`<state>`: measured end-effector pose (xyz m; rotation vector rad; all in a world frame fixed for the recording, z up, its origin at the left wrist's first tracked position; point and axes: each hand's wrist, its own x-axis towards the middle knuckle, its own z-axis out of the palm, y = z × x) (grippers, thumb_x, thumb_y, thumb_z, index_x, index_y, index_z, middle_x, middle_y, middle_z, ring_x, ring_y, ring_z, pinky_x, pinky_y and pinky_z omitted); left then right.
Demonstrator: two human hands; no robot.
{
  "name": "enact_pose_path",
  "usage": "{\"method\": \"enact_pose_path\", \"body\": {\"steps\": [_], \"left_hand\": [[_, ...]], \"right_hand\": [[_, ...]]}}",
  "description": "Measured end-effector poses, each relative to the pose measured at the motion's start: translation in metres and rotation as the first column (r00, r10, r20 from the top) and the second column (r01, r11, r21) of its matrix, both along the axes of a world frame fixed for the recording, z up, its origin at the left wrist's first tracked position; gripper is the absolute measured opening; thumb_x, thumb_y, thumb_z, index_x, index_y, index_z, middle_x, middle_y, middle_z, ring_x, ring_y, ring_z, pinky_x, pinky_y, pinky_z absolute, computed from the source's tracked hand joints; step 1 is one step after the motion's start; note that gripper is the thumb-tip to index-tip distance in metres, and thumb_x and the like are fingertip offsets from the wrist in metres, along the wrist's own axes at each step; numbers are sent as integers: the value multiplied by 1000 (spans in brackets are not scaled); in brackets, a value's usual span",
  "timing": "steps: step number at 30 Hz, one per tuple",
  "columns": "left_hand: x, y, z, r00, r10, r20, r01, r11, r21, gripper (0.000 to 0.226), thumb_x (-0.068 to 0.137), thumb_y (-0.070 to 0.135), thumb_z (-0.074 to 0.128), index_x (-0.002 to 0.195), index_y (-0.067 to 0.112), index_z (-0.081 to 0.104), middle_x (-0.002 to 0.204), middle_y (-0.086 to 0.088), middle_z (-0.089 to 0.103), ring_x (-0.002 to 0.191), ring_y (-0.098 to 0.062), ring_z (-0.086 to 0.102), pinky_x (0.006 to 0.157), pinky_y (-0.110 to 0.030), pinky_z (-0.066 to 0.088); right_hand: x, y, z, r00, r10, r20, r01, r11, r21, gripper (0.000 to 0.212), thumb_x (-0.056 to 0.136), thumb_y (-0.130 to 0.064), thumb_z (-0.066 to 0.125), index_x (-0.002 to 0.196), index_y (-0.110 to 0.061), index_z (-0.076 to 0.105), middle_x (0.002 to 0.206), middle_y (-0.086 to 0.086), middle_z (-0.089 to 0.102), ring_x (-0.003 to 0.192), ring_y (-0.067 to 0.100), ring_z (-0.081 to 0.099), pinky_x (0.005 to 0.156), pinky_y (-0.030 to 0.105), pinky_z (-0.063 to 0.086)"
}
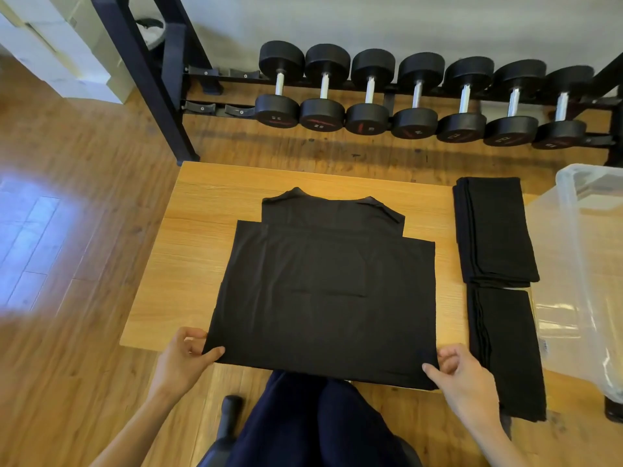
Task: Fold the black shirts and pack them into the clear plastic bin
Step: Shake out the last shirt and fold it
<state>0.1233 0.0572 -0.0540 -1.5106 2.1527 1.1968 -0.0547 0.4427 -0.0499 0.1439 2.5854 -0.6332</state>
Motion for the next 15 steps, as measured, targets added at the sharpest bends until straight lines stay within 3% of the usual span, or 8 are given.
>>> {"method": "enact_pose_path", "body": {"steps": [4, 7, 11, 15], "left_hand": [[-23, -14, 11, 998, -56, -38, 51, 993, -110, 42, 80, 36, 76, 112, 17, 56, 97, -2, 64, 84, -13, 60, 65, -27, 45], [-56, -22, 15, 972, -184, -146, 147, 962, -232, 33, 88, 26, 69, 117, 14, 59, 116, -4, 59, 98, -15, 58, 81, -31, 48], [-125, -18, 16, 849, -435, -301, 340, 885, -319, 31, 96, 11, 56, 126, 16, 57, 123, 0, 56, 112, -13, 55, 98, -30, 43], [-189, -7, 4, 742, -606, -286, 495, 784, -375, 39, 101, 15, 46, 140, 16, 47, 140, 2, 48, 127, -11, 48, 105, -20, 34]], "right_hand": [[-27, -14, 1, 983, -2, -184, -2, 1000, -23, 34, 80, -30, 77, 104, -17, 59, 84, -7, 54, 83, 16, 56, 86, 48, 49], [-57, -32, 3, 963, 44, -264, -70, 994, -88, 24, 87, -21, 69, 108, -11, 64, 98, 1, 59, 98, 21, 58, 93, 44, 44], [-96, -76, 4, 928, 148, -341, -215, 962, -167, 27, 97, -9, 52, 123, -8, 61, 121, 4, 61, 117, 18, 55, 100, 24, 38], [-126, -125, -9, 925, 209, -316, -277, 942, -189, 36, 101, -9, 43, 136, -8, 52, 141, 3, 51, 132, 15, 44, 108, 21, 29]]}}
